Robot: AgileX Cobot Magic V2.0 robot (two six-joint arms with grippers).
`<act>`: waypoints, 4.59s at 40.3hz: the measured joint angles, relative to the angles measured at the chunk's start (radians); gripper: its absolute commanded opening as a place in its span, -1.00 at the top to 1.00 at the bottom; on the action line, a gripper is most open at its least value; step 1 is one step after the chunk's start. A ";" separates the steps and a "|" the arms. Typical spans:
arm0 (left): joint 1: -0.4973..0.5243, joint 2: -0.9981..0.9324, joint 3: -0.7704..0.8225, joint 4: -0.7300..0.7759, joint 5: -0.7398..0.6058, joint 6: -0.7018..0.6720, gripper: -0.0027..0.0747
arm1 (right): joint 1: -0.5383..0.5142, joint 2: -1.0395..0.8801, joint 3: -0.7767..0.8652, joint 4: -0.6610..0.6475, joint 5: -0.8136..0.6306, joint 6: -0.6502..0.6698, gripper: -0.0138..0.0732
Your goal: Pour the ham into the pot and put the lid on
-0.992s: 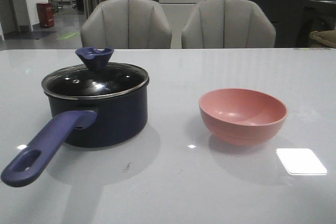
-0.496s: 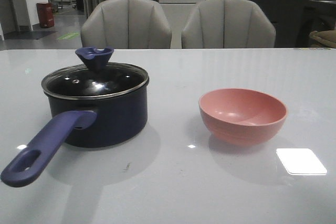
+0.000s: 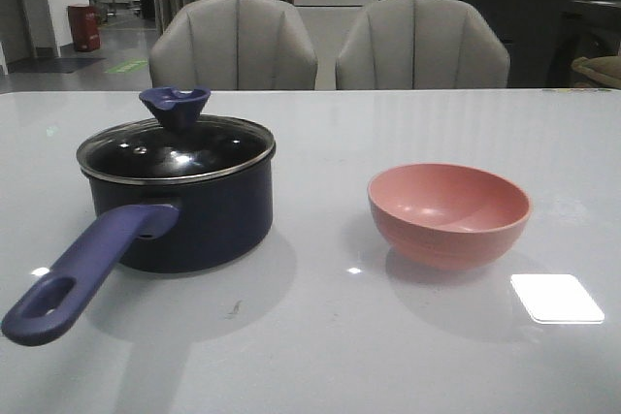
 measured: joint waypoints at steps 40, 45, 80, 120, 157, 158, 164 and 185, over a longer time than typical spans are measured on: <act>0.000 0.000 0.000 0.000 0.000 0.000 0.59 | 0.000 0.000 0.000 0.000 0.000 0.000 0.32; 0.000 0.000 0.000 0.000 0.000 0.000 0.59 | 0.000 0.000 0.002 0.000 0.000 0.000 0.32; 0.000 0.000 0.000 0.000 -0.002 0.000 0.59 | -0.036 -0.300 0.232 -0.181 -0.056 0.107 0.32; 0.000 0.000 0.000 0.000 -0.002 0.000 0.59 | -0.039 -0.300 0.232 -0.181 -0.056 0.111 0.32; 0.000 0.000 0.000 0.000 -0.002 0.000 0.59 | -0.039 -0.300 0.232 -0.181 -0.056 0.114 0.32; 0.000 0.000 0.000 0.000 -0.002 0.000 0.59 | -0.039 -0.300 0.232 -0.181 -0.056 0.114 0.32; 0.000 0.000 0.000 0.000 -0.002 0.000 0.59 | -0.039 -0.300 0.232 -0.181 -0.056 0.114 0.32; 0.000 0.000 0.000 0.000 -0.002 0.000 0.59 | -0.039 -0.300 0.232 -0.181 -0.056 0.114 0.32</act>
